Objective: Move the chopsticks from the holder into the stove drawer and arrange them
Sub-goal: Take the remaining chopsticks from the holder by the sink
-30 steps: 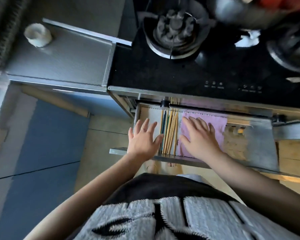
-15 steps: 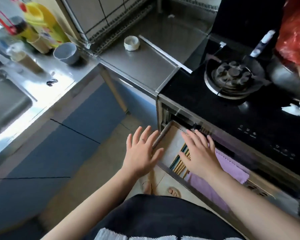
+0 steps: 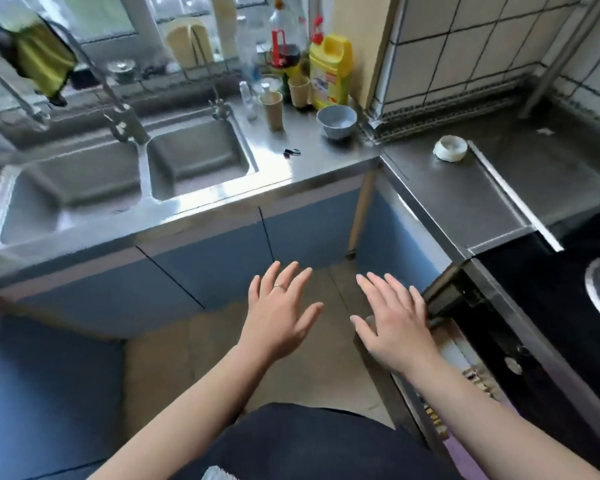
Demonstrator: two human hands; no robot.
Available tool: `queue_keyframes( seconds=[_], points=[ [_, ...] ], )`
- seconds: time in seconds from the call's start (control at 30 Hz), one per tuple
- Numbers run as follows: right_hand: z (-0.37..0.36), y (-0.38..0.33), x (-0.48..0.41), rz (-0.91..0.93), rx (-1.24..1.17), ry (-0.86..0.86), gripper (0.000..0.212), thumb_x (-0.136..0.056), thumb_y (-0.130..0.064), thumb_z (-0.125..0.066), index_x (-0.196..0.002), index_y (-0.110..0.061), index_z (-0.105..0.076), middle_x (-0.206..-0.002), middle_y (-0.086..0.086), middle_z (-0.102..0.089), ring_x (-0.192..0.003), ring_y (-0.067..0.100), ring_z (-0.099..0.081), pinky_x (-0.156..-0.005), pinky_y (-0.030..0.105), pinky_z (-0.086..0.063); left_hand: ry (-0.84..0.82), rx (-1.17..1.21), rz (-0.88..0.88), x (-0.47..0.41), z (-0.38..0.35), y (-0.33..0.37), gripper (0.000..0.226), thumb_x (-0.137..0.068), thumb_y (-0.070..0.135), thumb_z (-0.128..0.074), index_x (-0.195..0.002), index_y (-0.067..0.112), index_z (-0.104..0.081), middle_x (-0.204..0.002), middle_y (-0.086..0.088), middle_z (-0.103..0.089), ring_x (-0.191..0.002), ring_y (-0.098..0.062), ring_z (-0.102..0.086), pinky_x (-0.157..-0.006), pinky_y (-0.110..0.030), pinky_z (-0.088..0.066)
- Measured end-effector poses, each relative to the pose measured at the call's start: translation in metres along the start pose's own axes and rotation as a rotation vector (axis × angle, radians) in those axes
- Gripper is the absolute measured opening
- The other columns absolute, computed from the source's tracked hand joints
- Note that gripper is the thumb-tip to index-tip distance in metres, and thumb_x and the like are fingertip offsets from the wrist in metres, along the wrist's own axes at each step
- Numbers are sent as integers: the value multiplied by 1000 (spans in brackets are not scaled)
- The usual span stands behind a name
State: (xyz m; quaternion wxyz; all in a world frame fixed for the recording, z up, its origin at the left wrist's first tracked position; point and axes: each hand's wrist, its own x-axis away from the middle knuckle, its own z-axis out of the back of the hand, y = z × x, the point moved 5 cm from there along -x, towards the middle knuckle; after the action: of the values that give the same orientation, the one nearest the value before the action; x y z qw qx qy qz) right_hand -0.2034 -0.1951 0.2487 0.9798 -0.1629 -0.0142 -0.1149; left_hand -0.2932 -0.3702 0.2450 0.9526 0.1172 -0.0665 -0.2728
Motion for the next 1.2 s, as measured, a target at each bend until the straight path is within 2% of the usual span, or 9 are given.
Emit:
queue_keyframes(
  seconds=[0.17,0.33,0.47,0.53,0.63,0.77,0.93,1.1,1.2],
  points=[
    [-23,-108,-52,128,45,-21,70,-85,-57,-28,-149,-30,-30,-154,-5,-34,-144,22,-25,-116,51,-13,47,23,127,12,43,-115,72,-88,68,-15,-152,36,-23,-162,6,-19,-150,-21,-2,-119,-46,1],
    [-50,-227,-100,227,33,-9,70,-84,-56,-30,-147,-26,-38,-150,-3,-41,-141,23,-33,-113,51,-20,97,59,252,33,84,-238,66,-93,63,-28,-153,36,-21,-162,7,-16,-150,-19,1,-121,-47,1],
    [-75,-317,-130,335,13,-33,70,-84,-56,-31,-147,-26,-38,-151,-2,-41,-142,23,-32,-114,51,-20,151,63,377,60,109,-325,78,-84,70,-13,-153,35,-23,-162,6,-19,-150,-19,0,-120,-46,1],
    [-84,-357,-143,397,32,-56,71,-84,-56,-30,-147,-26,-37,-151,-2,-40,-142,24,-31,-114,51,-19,170,73,445,75,116,-361,79,-82,70,-12,-153,35,-24,-162,6,-18,-150,-19,0,-120,-47,2],
    [-94,-412,-163,495,48,-75,72,-83,-57,-28,-148,-28,-35,-153,-3,-38,-143,23,-30,-115,51,-17,205,93,541,92,127,-407,79,-83,69,-14,-152,34,-25,-162,6,-18,-150,-20,-1,-119,-48,2],
    [-108,-477,-192,617,31,-128,74,-82,-60,-20,-150,-33,-25,-158,-7,-27,-147,20,-18,-119,47,-8,264,109,657,105,142,-459,79,-82,69,-14,-152,34,-26,-162,6,-20,-150,-20,-3,-119,-48,1],
    [-129,-543,-239,736,16,-181,65,-90,-54,-36,-150,-34,-22,-158,-9,-25,-148,19,-13,-119,43,-5,318,113,781,105,157,-520,74,-85,67,-18,-151,34,-27,-161,6,-20,-150,-20,-2,-119,-49,-1],
    [-144,-610,-298,826,11,-219,64,-90,-54,-36,-150,-35,-23,-158,-8,-26,-147,19,-17,-118,45,-9,355,109,907,89,180,-583,69,-90,64,-20,-151,34,-25,-162,6,-19,-150,-19,-2,-120,-49,-4],
    [-147,-653,-329,890,-6,-214,66,-87,-57,-28,-148,-32,-30,-155,-7,-33,-145,22,-24,-116,45,-13,416,139,989,82,198,-618,66,-91,62,-25,-151,35,-26,-161,9,-19,-149,-17,-3,-120,-48,-7]
  ],
)
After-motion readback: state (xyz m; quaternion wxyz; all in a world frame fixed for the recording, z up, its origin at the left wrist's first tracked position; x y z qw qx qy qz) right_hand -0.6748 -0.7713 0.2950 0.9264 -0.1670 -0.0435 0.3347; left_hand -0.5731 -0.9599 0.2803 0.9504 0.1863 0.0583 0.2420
